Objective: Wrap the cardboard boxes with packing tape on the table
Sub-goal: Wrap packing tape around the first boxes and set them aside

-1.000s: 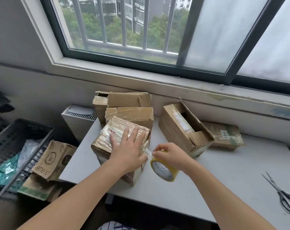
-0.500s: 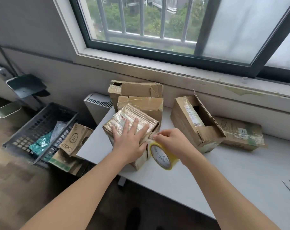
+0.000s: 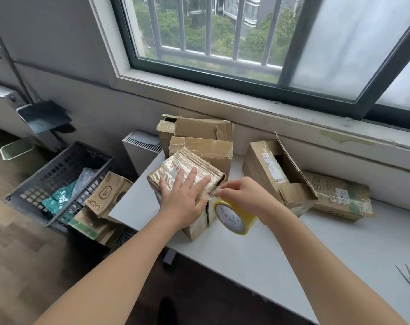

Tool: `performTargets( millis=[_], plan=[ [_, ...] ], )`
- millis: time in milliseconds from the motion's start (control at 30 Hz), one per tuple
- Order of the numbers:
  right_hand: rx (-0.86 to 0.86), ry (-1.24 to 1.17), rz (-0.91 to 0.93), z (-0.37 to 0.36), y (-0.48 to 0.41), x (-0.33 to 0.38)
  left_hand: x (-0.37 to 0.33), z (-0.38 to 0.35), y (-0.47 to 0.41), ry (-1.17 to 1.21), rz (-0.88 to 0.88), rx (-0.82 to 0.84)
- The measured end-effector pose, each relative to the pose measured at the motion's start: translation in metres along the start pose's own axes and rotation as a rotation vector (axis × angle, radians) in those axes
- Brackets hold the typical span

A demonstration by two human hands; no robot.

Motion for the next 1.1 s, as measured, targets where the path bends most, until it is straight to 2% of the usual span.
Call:
performTargets(
  millis=[100, 233, 567, 700, 967, 1100],
  plan=[
    [0.05, -0.209, -0.083, -0.012, 0.006, -0.031, -0.001, -0.002, 0.001, -0.026, -0.006, 0.005],
    [0.057, -0.171, -0.086, -0.022, 0.003, -0.046, 0.0, -0.001, 0.002, -0.038, -0.007, 0.018],
    [0.194, -0.388, 0.01, -0.033, -0.007, -0.038, 0.0, 0.0, 0.001, -0.018, 0.009, 0.031],
    [0.229, -0.385, 0.054, -0.04, -0.004, -0.035, 0.0, 0.001, 0.002, 0.012, 0.019, -0.003],
    [0.136, -0.424, 0.085, -0.039, -0.004, -0.041, -0.002, 0.003, 0.004, 0.054, 0.049, -0.054],
    [0.162, -0.487, 0.107, -0.04, -0.006, -0.047, -0.005, 0.002, 0.004, 0.011, 0.011, -0.064]
  ],
)
Point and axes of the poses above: each hand's wrist, its own y-axis away from the middle knuckle, its own z-axis out of the back of the hand, x = y × z, the point moved 9 cm from there along -y, towards the middle knuckle, and after that the axes turned 6 degrees about -z, right-handed, at the moved point
